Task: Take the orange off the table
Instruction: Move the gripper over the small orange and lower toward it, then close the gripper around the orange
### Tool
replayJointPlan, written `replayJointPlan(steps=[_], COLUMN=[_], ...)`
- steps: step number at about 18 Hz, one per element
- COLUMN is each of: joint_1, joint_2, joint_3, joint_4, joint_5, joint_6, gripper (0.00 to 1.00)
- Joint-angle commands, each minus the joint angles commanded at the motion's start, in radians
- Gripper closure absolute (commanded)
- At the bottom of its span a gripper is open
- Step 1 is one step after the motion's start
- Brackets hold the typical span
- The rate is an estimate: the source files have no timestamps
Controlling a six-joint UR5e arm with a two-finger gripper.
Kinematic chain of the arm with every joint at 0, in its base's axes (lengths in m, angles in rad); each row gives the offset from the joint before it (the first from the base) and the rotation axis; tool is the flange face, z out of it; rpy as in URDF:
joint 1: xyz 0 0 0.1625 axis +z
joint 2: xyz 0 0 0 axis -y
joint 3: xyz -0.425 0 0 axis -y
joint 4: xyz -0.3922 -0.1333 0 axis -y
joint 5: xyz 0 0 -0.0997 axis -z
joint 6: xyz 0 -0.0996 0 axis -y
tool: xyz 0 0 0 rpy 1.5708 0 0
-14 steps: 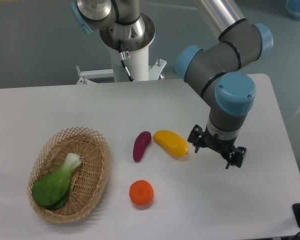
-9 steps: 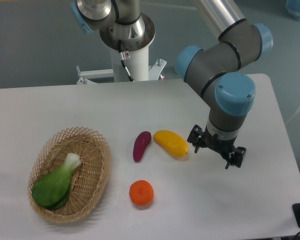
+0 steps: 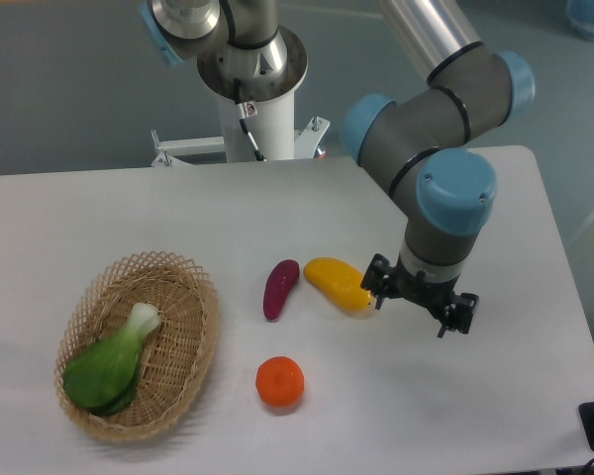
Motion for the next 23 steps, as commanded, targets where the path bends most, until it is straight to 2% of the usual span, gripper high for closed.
replayJointPlan(steps=[3,5,7,11,12,16,19,23], joint_1=[-0.031,-0.043,-0.072,-0.135,-0.146,-0.204,-0.255,-0.256], joint_2=[-0.003,-0.003,-0.011,-0.052,-0.057,-0.078,-0.106,-0.118], joint_3=[-0.006,-0.011,-0.017,-0.040,-0.051,-0.072,-0.072,-0.072], joint_4=[0.003,0.031,0.060,0.208,0.228,0.235,0.233,0.230], joint_5=[-0.012,-0.047,-0.072,-0.060,-0.055,-0.014,0.067,0.072], joint_6=[-0.060,-0.110,-0.221,-0.362,-0.379,-0.394,-0.396,-0.394], gripper=[0.00,0.00,0.00,0.00,0.00,0.00,0.00,0.00])
